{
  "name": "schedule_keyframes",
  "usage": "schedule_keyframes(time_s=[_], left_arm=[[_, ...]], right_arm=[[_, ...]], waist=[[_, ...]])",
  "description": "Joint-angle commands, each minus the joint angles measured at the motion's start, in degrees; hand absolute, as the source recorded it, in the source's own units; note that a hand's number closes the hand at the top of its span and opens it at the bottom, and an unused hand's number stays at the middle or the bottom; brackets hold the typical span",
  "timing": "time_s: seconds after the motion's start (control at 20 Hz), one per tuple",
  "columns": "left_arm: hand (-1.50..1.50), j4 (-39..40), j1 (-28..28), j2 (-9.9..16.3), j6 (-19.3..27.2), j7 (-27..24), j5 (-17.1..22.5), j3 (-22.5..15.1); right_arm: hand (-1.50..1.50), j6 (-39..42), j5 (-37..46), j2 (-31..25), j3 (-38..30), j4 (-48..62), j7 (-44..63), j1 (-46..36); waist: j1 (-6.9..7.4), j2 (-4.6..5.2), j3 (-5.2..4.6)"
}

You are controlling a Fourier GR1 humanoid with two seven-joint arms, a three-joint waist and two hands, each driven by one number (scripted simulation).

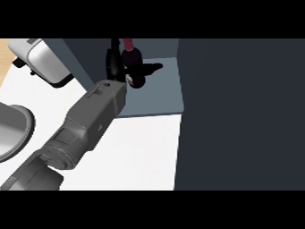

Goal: Pick up the wine, place it into the cabinet and close the cabinet

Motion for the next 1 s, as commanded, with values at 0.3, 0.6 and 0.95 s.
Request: schedule_keyframes(time_s=[0.3, 0.6, 0.95], left_arm=[[-1.50, -5.19, 2.79, 0.76, -8.59, -6.06, 0.36, 2.52], [-1.50, -12.20, 5.78, -0.36, -9.70, -6.59, -0.42, 2.37], [-1.50, -21.97, 10.44, -0.08, -9.85, -3.90, -1.64, 0.70]], right_arm=[[-1.50, 0.31, -4.06, -0.47, 0.96, -10.33, 1.96, 5.54], [-1.50, -0.61, -6.06, -1.65, -3.86, -11.10, 4.69, 4.79], [-1.50, -0.98, -1.90, -0.99, 1.55, -12.57, 2.87, 7.75]], waist=[[1.77, -0.88, -0.05], [3.80, -1.57, 0.00], [3.73, -1.76, -0.01]])
